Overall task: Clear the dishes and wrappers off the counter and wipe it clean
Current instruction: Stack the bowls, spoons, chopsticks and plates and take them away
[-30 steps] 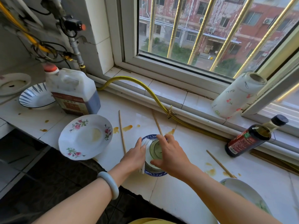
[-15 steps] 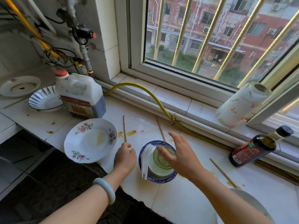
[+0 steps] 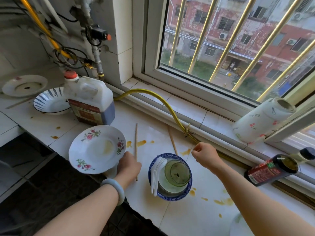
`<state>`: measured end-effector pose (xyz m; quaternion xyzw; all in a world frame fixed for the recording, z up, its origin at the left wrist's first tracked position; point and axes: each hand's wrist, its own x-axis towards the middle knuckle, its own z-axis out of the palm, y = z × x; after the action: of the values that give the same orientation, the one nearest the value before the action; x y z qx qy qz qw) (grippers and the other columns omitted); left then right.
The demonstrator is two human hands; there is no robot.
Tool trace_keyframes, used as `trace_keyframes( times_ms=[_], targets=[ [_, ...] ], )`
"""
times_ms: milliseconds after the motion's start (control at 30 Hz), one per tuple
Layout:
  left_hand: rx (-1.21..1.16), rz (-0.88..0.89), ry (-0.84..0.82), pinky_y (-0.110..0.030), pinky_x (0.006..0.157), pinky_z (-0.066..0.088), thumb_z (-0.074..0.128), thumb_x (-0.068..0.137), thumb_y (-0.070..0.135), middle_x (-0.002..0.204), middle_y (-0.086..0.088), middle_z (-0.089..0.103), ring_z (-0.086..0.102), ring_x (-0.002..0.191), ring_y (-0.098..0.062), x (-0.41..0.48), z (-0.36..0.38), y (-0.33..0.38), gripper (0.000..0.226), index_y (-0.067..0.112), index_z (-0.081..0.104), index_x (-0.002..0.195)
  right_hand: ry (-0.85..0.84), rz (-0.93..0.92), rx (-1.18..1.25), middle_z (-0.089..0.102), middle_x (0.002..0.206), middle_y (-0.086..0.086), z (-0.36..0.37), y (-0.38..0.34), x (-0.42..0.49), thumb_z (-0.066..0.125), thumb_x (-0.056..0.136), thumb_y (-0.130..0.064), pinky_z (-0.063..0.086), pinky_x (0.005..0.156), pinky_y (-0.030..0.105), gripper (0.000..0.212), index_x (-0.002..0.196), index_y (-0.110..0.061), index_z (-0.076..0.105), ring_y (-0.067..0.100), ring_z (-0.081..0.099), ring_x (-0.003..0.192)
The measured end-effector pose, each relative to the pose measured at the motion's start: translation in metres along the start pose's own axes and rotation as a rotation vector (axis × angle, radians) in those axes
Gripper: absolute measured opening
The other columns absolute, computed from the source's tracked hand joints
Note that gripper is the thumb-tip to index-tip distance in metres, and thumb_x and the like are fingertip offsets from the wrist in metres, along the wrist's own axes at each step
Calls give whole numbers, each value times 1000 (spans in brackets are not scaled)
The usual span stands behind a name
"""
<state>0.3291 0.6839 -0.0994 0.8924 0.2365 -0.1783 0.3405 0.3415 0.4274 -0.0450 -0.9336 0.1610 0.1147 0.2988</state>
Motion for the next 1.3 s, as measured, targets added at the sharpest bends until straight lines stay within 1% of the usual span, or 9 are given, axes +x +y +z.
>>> trace_keyframes(
  times_ms=[133,267,433,567,733,833,1000,1200,1300],
  targets=[
    [-141,-11,-72,-34,74,57,58,82,12,90,-8,68,65,80,-25,-4,-10,4,7,18,56,84,-149,75,-71,65,79,9,10,14,16,56,91,-11,49,56,30,9,89,-5,63,19,58,67],
    [-449,-102,-160,-36,75,60,56,88,5,79,-12,67,65,65,-20,-12,-26,5,15,9,60,103,-249,68,-110,65,78,9,21,9,32,59,93,-19,46,50,24,13,88,-7,61,16,56,63],
    [-663,-147,-217,-28,64,57,50,90,-6,86,-18,65,64,72,-22,-24,-45,12,17,3,55,104,-333,41,-186,66,71,11,34,-4,48,61,91,-27,48,50,28,29,92,1,66,20,57,59],
    [-705,-173,-262,-20,47,44,46,92,0,88,-13,65,56,65,-15,-34,-57,20,16,2,60,100,-384,46,-245,61,64,10,44,-8,54,65,87,-27,47,50,28,28,88,1,66,20,54,53],
    [-747,-194,-361,-16,37,30,51,96,15,67,-4,55,42,49,-10,-41,-59,28,19,8,65,107,-374,51,-301,56,60,5,37,-6,52,64,83,-19,39,42,23,19,72,-7,56,16,48,49],
    [-858,-161,-527,-19,41,44,52,98,14,66,-7,63,53,52,-12,-52,-58,33,21,4,64,112,-345,35,-273,52,65,4,24,-4,50,61,84,-18,36,48,25,15,74,-9,54,16,45,54],
    [-1104,-134,-809,-31,55,59,48,98,4,90,-21,70,69,70,-27,-68,-53,42,15,2,55,110,-326,-6,-242,51,68,3,-17,-5,28,61,85,-18,35,50,25,12,78,-10,59,15,43,57],
    [-1030,-29,-1012,-38,74,61,56,89,0,111,-27,67,69,98,-35,-97,-28,71,22,-6,58,109,-311,2,-108,64,73,6,-58,-10,-32,57,89,-21,35,44,22,23,86,-1,66,15,48,54],
    [-943,-31,-1033,-35,71,61,51,96,0,103,-25,70,72,90,-31,-112,-7,87,21,-10,56,114,-205,54,74,69,81,6,-70,-9,-67,58,92,-20,41,46,21,16,91,-5,64,13,55,59]
  ],
)
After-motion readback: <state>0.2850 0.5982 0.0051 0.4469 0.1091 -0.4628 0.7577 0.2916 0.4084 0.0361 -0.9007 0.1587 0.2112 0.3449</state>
